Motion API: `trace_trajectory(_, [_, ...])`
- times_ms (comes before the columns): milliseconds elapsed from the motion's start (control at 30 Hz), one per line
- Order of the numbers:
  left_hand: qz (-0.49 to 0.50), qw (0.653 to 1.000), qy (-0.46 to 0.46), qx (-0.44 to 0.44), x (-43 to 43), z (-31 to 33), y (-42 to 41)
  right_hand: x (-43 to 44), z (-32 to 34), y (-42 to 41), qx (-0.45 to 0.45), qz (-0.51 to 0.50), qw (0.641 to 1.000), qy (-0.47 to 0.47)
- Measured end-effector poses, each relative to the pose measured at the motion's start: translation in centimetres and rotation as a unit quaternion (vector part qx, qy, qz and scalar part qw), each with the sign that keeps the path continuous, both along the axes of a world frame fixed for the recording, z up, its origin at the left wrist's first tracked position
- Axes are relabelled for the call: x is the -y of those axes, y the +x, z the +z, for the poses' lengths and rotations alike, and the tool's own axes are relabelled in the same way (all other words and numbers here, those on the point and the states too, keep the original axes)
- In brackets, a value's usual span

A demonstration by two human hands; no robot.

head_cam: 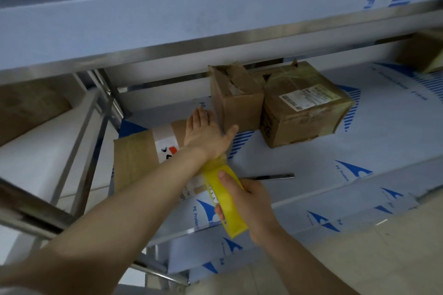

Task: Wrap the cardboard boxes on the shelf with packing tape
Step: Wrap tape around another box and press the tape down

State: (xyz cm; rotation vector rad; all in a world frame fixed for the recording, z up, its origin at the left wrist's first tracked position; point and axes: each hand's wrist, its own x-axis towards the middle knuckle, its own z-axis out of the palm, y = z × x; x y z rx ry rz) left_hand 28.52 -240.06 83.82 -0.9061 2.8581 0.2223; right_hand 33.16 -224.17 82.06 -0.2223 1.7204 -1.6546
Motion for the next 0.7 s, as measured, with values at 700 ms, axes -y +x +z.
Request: trace_trajectory(700, [-0.020,0.961,0.252,0.107,4.4,6.4,3.6,-0.1,0.4,-0.1,0.011,0.005,1.000,0.004])
